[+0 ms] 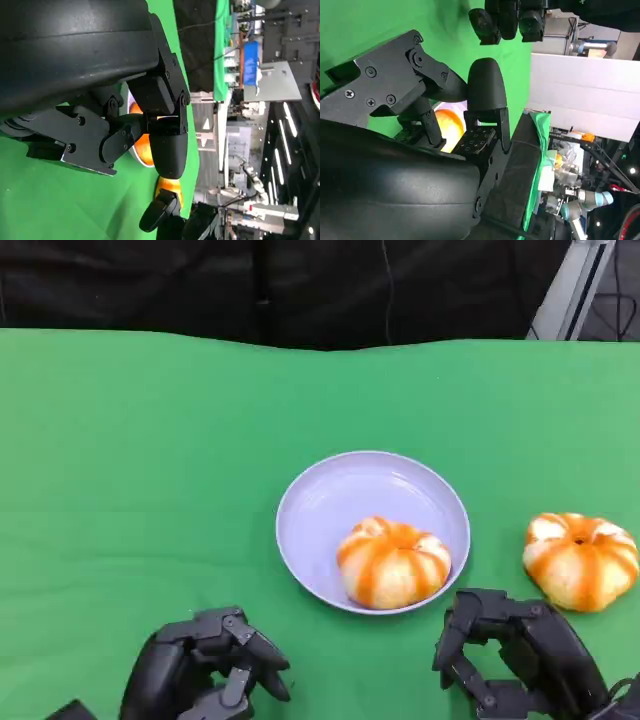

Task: Grasp the bread from the table and place it into the plate.

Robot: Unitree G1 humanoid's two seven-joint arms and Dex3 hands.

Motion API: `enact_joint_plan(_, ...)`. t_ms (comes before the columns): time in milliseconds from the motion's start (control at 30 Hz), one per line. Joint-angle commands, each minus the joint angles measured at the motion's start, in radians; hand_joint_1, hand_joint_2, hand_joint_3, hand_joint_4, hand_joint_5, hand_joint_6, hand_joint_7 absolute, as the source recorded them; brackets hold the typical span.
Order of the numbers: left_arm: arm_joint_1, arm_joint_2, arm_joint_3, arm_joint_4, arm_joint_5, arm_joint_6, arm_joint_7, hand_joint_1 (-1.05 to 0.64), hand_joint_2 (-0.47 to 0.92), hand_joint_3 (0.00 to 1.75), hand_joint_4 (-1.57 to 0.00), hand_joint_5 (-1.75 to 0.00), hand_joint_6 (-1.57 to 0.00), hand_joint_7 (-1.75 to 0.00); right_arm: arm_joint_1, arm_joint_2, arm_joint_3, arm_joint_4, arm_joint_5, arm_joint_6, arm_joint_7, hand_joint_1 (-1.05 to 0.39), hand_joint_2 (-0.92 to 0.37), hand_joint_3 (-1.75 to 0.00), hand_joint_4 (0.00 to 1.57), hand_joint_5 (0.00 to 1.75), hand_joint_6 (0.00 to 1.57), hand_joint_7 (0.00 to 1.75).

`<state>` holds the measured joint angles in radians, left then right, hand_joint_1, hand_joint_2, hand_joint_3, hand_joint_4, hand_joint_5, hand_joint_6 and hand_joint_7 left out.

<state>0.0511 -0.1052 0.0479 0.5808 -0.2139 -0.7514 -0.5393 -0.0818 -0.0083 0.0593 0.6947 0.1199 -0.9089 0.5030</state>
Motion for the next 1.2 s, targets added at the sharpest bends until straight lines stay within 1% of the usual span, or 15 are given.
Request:
enact_joint_plan(33, -0.011, 0.011, -0.015, 0.029, 0.018, -0.066, 0.004, -0.07, 0.59, 1.09, -0.91, -1.49, -0.97, -1.21, 0.016, -0.016, -0.004, -0.016, 0.005, -0.008, -0.003, -0.12, -0.55, -1.08, 0.80, 1.63, 0.83, 1.32)
enact_joint_plan(100, -0.015, 0.011, -0.021, 0.042, 0.030, -0.092, 0.012, -0.09, 0.58, 1.11, -0.90, -1.52, -0.95, -1.26, 0.020, -0.019, -0.004, -0.021, 0.000, -0.006, -0.006, -0.12, -0.55, -1.07, 0.80, 1.63, 0.83, 1.32)
enact_joint_plan(300, -0.044, 0.013, -0.028, 0.104, 0.066, -0.162, 0.038, -0.12, 0.53, 1.18, -0.87, -1.59, -0.92, -1.32, 0.032, -0.026, -0.005, -0.041, -0.007, 0.001, -0.016, -0.12, -0.55, -1.07, 0.80, 1.64, 0.83, 1.33)
enact_joint_plan(500, -0.048, 0.011, -0.055, 0.123, 0.087, -0.192, 0.050, -0.12, 0.47, 1.27, -0.83, -1.65, -0.89, -1.37, 0.035, -0.025, -0.002, -0.046, 0.003, 0.009, -0.011, -0.12, -0.56, -1.06, 0.80, 1.62, 0.81, 1.35)
enact_joint_plan(800, -0.078, 0.034, -0.081, 0.131, 0.101, -0.185, 0.054, -0.10, 0.49, 1.21, -0.85, -1.62, -0.89, -1.35, 0.039, -0.022, 0.005, -0.046, -0.003, 0.008, -0.015, -0.14, -0.54, -1.08, 0.80, 1.64, 0.81, 1.37)
enact_joint_plan(933, -0.081, 0.035, -0.087, 0.133, 0.105, -0.179, 0.067, -0.11, 0.49, 1.21, -0.86, -1.61, -0.91, -1.34, 0.047, -0.025, 0.009, -0.067, -0.002, 0.025, -0.015, -0.12, -0.55, -1.08, 0.79, 1.64, 0.81, 1.37)
enact_joint_plan(1200, -0.090, 0.042, -0.092, 0.140, 0.099, -0.181, 0.069, -0.12, 0.51, 1.19, -0.85, -1.62, -0.90, -1.35, 0.046, -0.026, 0.006, -0.068, 0.010, 0.028, -0.008, -0.12, -0.56, -1.06, 0.80, 1.64, 0.81, 1.37)
